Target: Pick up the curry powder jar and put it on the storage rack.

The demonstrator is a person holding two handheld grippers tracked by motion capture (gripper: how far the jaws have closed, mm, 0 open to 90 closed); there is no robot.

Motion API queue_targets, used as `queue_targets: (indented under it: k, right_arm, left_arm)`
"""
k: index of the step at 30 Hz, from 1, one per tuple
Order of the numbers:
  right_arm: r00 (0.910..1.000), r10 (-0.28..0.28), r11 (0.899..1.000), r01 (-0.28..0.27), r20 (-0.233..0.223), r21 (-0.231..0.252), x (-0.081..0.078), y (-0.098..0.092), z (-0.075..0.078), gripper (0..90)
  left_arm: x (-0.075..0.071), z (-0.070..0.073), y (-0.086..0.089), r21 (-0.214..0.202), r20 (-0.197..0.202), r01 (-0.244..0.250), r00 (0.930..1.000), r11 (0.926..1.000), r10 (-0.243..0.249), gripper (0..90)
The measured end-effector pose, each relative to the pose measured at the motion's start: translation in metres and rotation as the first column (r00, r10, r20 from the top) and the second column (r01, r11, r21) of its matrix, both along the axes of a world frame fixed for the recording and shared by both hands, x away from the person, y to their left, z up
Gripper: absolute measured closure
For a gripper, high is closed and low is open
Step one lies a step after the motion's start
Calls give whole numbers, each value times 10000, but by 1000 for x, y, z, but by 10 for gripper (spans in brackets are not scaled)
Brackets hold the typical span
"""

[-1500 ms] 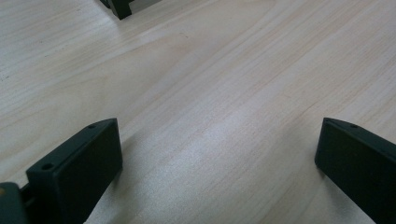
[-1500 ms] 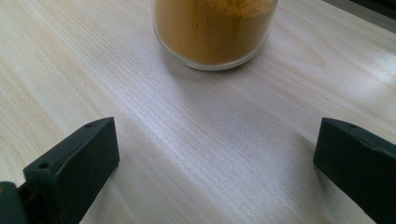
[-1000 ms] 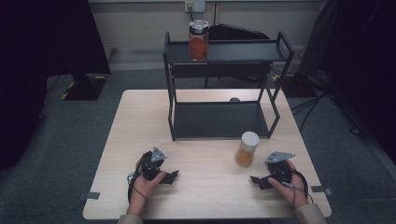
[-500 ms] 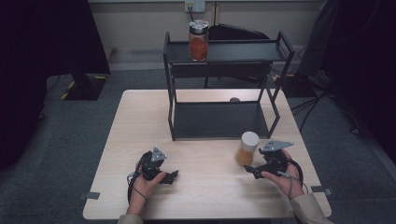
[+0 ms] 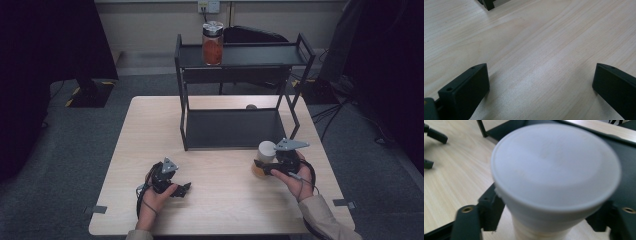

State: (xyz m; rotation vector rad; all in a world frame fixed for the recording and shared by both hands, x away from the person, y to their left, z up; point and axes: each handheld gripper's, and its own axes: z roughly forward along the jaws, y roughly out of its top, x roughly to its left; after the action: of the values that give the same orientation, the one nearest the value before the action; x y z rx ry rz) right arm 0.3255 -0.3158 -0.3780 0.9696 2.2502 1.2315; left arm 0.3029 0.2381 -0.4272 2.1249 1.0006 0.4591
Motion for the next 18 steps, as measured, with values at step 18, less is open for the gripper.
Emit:
queue_targets:
  k: [18]
  right_arm:
    - [9988,401,9990,-407,-281,-198,18,-6,28,347]
  left_arm:
    - [0,0,0,4,0,3,10000,10000,-3,0]
